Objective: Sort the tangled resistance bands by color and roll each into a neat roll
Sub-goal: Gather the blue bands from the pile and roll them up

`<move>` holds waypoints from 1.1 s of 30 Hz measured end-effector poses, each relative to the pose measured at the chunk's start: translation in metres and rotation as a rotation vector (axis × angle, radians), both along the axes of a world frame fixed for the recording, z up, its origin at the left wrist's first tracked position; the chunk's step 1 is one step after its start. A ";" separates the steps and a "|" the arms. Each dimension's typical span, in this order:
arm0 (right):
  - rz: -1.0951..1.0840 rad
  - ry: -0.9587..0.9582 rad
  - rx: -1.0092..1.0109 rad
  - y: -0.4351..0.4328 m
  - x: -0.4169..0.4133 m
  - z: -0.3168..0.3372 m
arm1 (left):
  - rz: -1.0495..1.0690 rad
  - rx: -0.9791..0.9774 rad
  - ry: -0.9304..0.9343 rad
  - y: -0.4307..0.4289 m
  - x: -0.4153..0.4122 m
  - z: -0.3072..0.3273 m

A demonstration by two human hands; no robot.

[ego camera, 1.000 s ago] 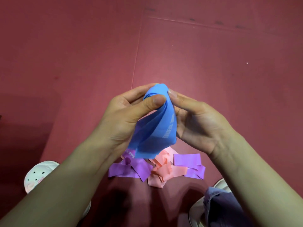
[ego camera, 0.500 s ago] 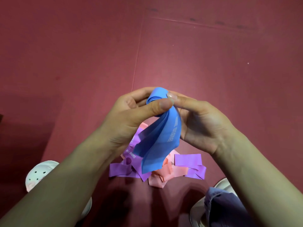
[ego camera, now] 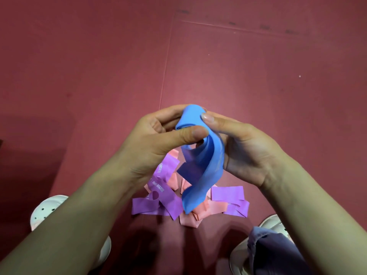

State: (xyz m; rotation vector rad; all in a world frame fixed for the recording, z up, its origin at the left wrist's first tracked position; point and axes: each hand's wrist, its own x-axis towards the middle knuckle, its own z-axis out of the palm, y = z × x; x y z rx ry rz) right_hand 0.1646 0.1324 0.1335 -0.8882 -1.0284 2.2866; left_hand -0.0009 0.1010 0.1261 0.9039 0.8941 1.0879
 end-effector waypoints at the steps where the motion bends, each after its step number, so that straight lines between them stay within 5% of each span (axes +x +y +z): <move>1: -0.006 -0.011 0.000 0.000 0.000 -0.001 | 0.000 0.004 -0.009 0.000 0.000 0.000; 13: -0.079 0.096 0.012 -0.004 -0.003 0.005 | -0.012 -0.052 0.100 0.000 0.002 0.004; 19: -0.058 -0.108 -0.034 -0.001 -0.003 -0.001 | 0.033 -0.037 0.073 0.001 0.000 0.004; 33: -0.258 0.037 -0.097 -0.004 -0.005 0.006 | -0.026 -0.059 0.074 0.000 0.002 0.000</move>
